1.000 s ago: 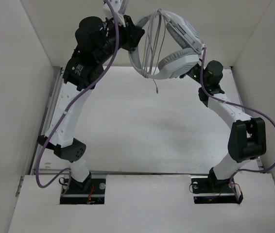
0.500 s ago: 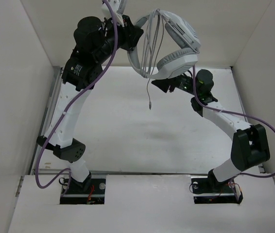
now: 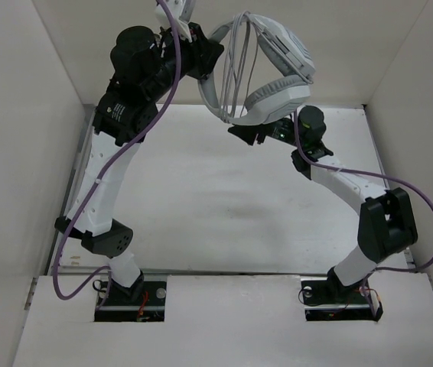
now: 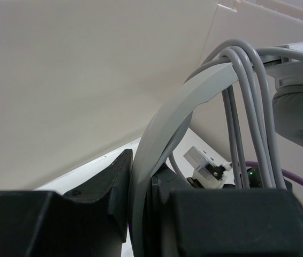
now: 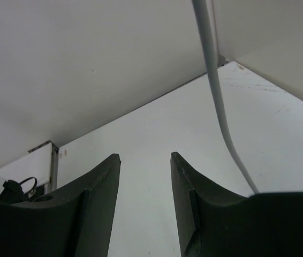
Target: Wrap the headphones
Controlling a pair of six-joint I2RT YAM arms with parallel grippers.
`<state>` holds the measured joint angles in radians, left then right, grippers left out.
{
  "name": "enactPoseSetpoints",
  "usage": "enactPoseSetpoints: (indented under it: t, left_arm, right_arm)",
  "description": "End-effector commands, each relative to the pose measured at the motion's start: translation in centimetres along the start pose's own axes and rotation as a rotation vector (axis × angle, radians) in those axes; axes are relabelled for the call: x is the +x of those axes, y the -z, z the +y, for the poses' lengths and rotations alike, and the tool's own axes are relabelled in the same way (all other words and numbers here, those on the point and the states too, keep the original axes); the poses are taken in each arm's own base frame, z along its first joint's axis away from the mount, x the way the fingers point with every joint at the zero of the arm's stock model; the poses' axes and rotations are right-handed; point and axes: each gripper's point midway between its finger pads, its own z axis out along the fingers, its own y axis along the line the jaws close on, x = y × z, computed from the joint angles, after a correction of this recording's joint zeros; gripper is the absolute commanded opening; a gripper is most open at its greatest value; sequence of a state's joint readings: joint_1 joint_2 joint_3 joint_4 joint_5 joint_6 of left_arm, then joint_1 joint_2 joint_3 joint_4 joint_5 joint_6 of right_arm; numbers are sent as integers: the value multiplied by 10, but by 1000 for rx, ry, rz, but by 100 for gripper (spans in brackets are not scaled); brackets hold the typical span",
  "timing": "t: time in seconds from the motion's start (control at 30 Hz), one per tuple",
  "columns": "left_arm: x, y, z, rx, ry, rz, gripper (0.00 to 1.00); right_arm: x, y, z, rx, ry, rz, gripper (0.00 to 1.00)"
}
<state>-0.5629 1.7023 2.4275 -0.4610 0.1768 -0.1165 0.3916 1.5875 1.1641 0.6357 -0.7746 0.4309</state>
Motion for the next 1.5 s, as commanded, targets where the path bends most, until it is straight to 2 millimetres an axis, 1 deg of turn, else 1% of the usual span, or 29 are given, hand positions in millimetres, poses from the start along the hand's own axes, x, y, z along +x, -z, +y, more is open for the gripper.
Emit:
enactPoseSetpoints:
  t: [0.0,0.1,0.2,0.3,0.4,0.53,0.67,0.73,0.83,0.87,0.97,1.03,1.13,1.3,1.47]
  left_arm:
    - [-65,30,-24,64,25,-191,2]
    - [-64,30,-24,63,24,-188,2]
    - [-63,30,-18,50,24,-184,2]
    - [-61,30,-14,39,19,-182,2]
    - [-60,30,-8,26,14,-180,2]
    - [-59,29,-1,10,9,-179,2]
    - [-60,29,-3,14,14,-182,2]
    - [-62,31,-7,24,14,-184,2]
    - [-63,33,-12,39,18,-188,2]
    - [-65,34,-14,46,19,-191,2]
    - [-66,34,-19,58,25,-195,2]
    - [-67,35,-23,68,27,-197,2]
    - [-69,37,-25,73,29,-201,2]
    - [-70,38,-28,83,40,-203,2]
    - [-69,36,-30,90,39,-202,2]
  right_arm:
    - [-24,-16,-6,-17,73,-49,49]
    - [-31,-22,-11,-17,81,-58,49]
    - [-27,-20,-9,-24,74,-49,48]
    - [-16,-12,-4,-26,62,-30,48]
    - [-8,-2,6,-34,52,-14,48]
    - [-6,9,14,-35,52,-9,48]
    - [-7,12,15,-32,53,-8,48]
    - [-9,9,15,-33,56,-12,48]
    - [-10,3,9,-29,55,-14,48]
    - [-10,-1,3,-23,54,-16,48]
    - [-8,-15,-2,-33,57,-12,48]
    - [-11,-24,-10,-31,64,-16,48]
    - [-17,-32,-16,-33,69,-20,48]
    - [-19,-37,-27,-27,74,-24,48]
    - [-14,-40,-33,-22,72,-18,48]
